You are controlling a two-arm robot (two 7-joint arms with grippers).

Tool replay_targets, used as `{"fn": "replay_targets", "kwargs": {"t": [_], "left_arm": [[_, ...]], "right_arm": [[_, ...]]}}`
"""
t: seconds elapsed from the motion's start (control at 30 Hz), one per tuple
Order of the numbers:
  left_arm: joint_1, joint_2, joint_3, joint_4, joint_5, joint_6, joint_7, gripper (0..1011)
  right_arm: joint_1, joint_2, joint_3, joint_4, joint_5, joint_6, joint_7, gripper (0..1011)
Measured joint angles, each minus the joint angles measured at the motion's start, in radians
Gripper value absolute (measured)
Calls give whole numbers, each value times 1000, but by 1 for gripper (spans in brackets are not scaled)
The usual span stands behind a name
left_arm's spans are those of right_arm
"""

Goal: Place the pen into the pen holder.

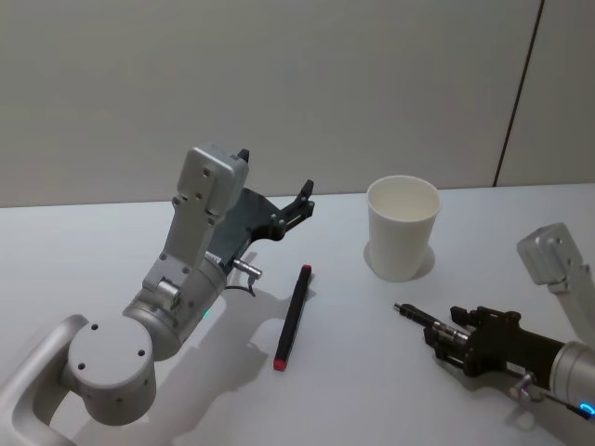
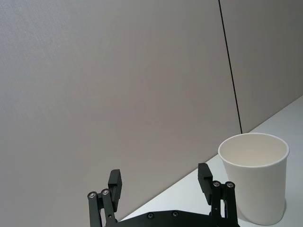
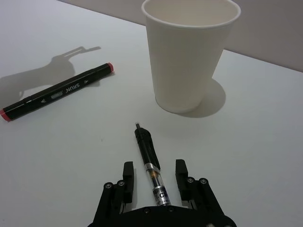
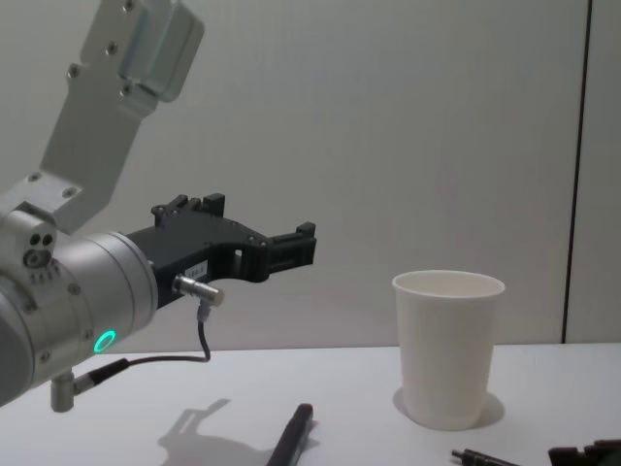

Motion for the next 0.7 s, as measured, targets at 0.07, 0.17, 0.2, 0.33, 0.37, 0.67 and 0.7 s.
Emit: {"fn": "replay_targets", "kwargs": {"t": [0.07, 0.17, 0.2, 0.33, 0.37, 0.67, 0.7], "left_arm": [[0, 0, 0, 0, 0, 0, 0, 1001], [0, 0, 0, 0, 0, 0, 0, 1001], [0, 0, 0, 0, 0, 0, 0, 1001], [0, 0, 0, 0, 0, 0, 0, 1001], [0, 0, 0, 0, 0, 0, 0, 1001], [0, 0, 0, 0, 0, 0, 0, 1001], [0, 0, 0, 0, 0, 0, 0, 1001]], "right_arm": [[0, 0, 0, 0, 1, 0, -2, 532], [0, -1, 0, 1, 2, -1, -6, 464], [0, -1, 0, 1, 3, -1, -7, 460], [1, -1, 1, 2, 4, -1, -10, 314], [1, -1, 1, 2, 4, -1, -11, 275], [1, -2, 1, 2, 6, -1, -14, 119], [1, -2, 1, 2, 6, -1, -14, 118]]}}
